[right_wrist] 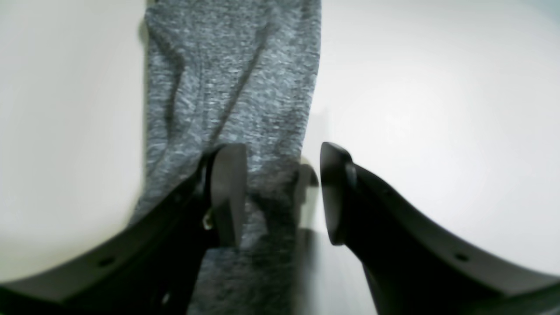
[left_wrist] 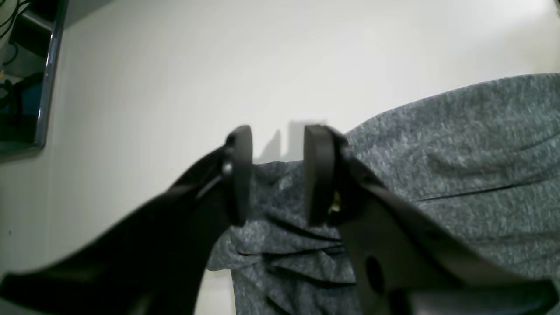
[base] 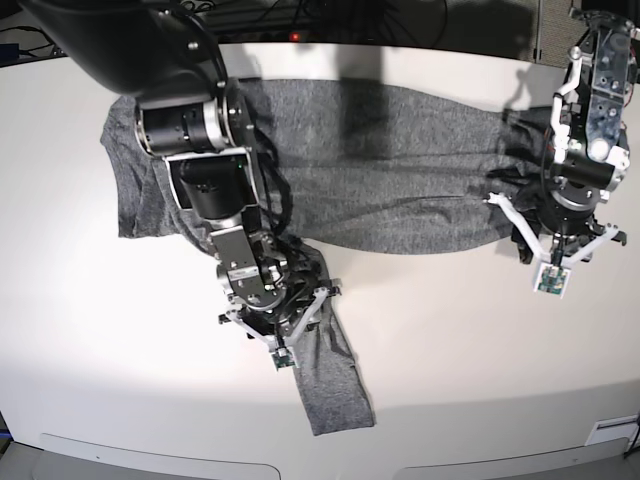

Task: Fold the T-shirt properly
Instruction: 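Fold the held sleeve back over the shirt body with the right gripper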

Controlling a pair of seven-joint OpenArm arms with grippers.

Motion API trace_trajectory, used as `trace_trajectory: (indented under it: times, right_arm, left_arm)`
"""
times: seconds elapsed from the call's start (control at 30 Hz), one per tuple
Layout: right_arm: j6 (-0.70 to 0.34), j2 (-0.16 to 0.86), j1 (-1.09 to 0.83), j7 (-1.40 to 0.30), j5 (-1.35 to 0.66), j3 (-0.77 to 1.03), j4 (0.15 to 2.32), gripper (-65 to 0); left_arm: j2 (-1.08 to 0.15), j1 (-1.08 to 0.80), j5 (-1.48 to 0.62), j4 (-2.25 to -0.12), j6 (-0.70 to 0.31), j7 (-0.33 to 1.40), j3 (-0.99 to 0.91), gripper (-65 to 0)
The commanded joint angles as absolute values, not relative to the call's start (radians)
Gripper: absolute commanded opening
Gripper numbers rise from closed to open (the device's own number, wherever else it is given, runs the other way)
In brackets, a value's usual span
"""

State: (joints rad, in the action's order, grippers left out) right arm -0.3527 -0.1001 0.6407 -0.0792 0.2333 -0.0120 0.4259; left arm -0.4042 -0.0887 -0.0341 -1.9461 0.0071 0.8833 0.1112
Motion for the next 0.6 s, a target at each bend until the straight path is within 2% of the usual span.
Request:
trace_trajectory:
  times: [0.0, 0.2, 0.27, 0.43, 0.57]
  right_arm:
    - [-0.395, -0.123, 0.676, -0.083, 0.236, -0.025, 0.435, -38.5]
    - [-0.478, -0.157, 0.683, -0.098, 0.235, -0.206, 0.437, -38.5]
    - [-0.536, -0.157, 0.678, -0.109, 0.224, -0.302, 0.437, -38.5]
    - [-0.535, -0.157, 0.651, -0.189, 0.224, -0.484, 0.439, -38.5]
    - [-0.534, -0.123, 0.627, -0.229, 0.159, -0.516, 0.448, -38.5]
  left_arm:
    - [-0.416, -0.075, -0.026, -1.963, 0.014, 0.867, 0.104, -45.4]
    - [-0.416, -0.075, -0.027, -1.963, 0.014, 0.875, 0.104, -45.4]
    - [-0.416, -0.075, -0.026, -1.964, 0.014, 0.875, 0.104, -45.4]
    - [-0.416, -0.075, -0.026, -1.964, 0.014, 0.882, 0.104, -45.4]
    - [-0.416, -0.075, -0.026, -1.964, 0.014, 0.883, 0.104, -45.4]
